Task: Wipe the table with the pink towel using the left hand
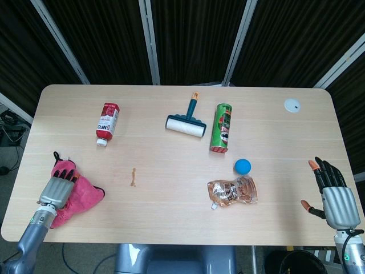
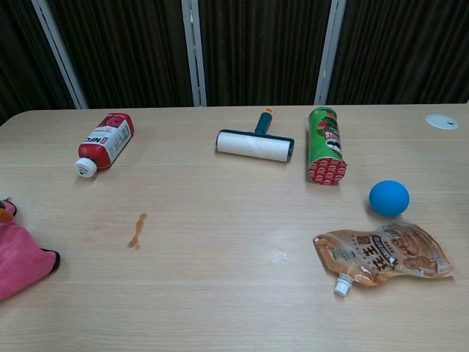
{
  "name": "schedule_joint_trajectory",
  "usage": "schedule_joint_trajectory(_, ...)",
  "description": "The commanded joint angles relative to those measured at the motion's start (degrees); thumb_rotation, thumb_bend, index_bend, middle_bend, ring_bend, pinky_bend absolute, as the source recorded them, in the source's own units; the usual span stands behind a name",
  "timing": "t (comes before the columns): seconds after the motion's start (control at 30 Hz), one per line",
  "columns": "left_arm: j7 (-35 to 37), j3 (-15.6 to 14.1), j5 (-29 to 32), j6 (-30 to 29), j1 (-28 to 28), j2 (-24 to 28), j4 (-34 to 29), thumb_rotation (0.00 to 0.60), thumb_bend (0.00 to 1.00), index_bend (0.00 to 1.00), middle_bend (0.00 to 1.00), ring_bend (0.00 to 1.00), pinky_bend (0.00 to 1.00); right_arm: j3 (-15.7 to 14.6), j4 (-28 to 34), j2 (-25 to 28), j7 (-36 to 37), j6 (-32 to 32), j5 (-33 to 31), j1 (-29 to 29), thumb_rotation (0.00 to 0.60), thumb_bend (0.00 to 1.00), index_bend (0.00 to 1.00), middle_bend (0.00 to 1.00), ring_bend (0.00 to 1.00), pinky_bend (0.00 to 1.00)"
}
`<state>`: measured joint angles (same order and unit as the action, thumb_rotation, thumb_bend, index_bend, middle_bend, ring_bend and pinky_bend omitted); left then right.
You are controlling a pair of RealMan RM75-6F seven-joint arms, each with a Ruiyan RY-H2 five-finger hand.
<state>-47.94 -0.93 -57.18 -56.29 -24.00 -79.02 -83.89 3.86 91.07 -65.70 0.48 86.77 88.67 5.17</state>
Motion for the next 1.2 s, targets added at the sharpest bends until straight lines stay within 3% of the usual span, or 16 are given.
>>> schedule_joint_trajectory(0.03, 0.14, 0.61, 1.07, 0.13, -0.9, -1.25, 1.46, 0.6, 0.0, 0.13, 0.04, 0.05, 0.13, 0.01, 0.09, -0.01, 0.05, -0.16, -0.14, 0.03, 0.6, 0.09, 0.0, 0.0, 0.0, 0.1)
schedule_joint_trajectory(0.2, 0.05, 0.82, 2.84, 0.55, -1.88, -3.22, 3.71, 0.6, 0.0, 0.13, 0.02, 0.05, 0.12, 0.12, 0.34, 0.13, 0.16, -0.36, -0.21, 0.19, 0.6, 0.09, 0.0, 0.0, 0.0, 0.1)
schedule_joint_trajectory(0.3, -0.33, 0.59, 3.64, 0.43, -2.2, -4.19, 4.38, 0.6, 0.0, 0.16, 0.06, 0.07, 0.15, 0.0, 0.21, 0.04, 0.24, -0.16, -0.04, 0.06, 0.6, 0.09, 0.0, 0.0, 0.0, 0.1)
schedule_joint_trajectory(0.37, 0.43, 0.36, 2.73, 0.04, -2.24, -4.44, 4.43, 0.6, 0.03, 0.26, 0.17, 0.16, 0.24, 0.12, 0.19, 0.06, 0.34, -0.1, -0.1, 0.09, 0.6, 0.09, 0.0, 0.0, 0.0, 0.1)
schedule_joint_trajectory(0.53, 5.62, 0.37, -2.2, -1.94, -1.84, -5.08, 4.99, 0.6, 0.23, 0.66, 0.54, 0.46, 0.48, 0.08, 0.32, 0.1, 0.39, -0.2, -0.21, 0.06, 0.6, 0.09, 0.0, 0.0, 0.0, 0.1)
schedule_joint_trajectory(0.63, 10.65, 1.64, -6.88, -4.45, -2.06, -6.15, 4.46, 0.6, 0.29, 0.77, 0.63, 0.55, 0.53, 0.1, 0.38, -0.01, 0.07, -0.26, -0.16, 0.15, 0.6, 0.09, 0.0, 0.0, 0.0, 0.1)
schedule_joint_trajectory(0.93, 9.92, 4.71, -11.62, -6.08, -5.96, -9.03, 1.98, 0.6, 0.38, 0.84, 0.68, 0.6, 0.57, 0.21, 0.51, 0.05, 0.66, -0.44, -0.45, 0.19, 0.6, 0.09, 0.0, 0.0, 0.0, 0.1)
schedule_joint_trajectory(1.2, 5.75, 10.54, -9.97, -5.94, -11.72, -15.0, -1.18, 0.6, 0.38, 0.84, 0.69, 0.6, 0.57, 0.32, 0.49, 0.14, 1.73, -0.8, -0.86, 0.27, 0.6, 0.09, 0.0, 0.0, 0.0, 0.1)
